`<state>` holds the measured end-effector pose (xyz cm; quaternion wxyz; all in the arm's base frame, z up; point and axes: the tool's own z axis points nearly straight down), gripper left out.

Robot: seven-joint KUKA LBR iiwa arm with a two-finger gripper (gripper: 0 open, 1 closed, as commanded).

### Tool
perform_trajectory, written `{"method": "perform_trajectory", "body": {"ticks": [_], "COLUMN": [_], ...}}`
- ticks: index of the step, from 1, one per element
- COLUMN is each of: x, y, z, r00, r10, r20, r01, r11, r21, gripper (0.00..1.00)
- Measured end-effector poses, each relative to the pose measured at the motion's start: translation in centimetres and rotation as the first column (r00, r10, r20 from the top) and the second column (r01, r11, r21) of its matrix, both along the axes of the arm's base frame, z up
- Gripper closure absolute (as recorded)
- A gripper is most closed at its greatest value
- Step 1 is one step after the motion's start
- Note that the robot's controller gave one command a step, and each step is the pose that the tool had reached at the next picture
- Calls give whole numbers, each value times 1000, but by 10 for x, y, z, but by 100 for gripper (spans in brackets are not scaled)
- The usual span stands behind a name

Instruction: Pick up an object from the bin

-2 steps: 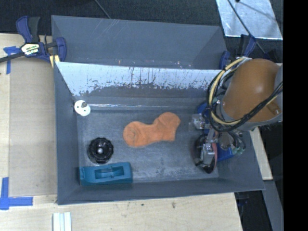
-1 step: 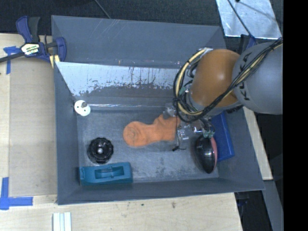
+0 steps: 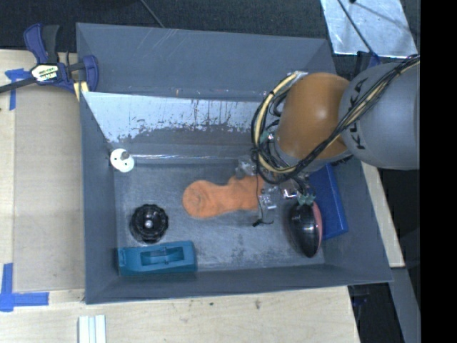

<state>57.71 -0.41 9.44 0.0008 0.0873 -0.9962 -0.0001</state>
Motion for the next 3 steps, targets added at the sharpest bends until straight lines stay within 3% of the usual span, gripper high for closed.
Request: {"method": "perform_trajectory", "body": {"ticks": [1,2,3], "x": [9,3,23], "y": [13,15,15], "z": [7,-17,-23], "r00": [995,974,942], "r10": [104,228,334], "r20": [7,4,9], "r01": [-104,-228,-334], "r11": [995,974,942], "r21": [0,-1,-1], "gripper": [0,0,100]}}
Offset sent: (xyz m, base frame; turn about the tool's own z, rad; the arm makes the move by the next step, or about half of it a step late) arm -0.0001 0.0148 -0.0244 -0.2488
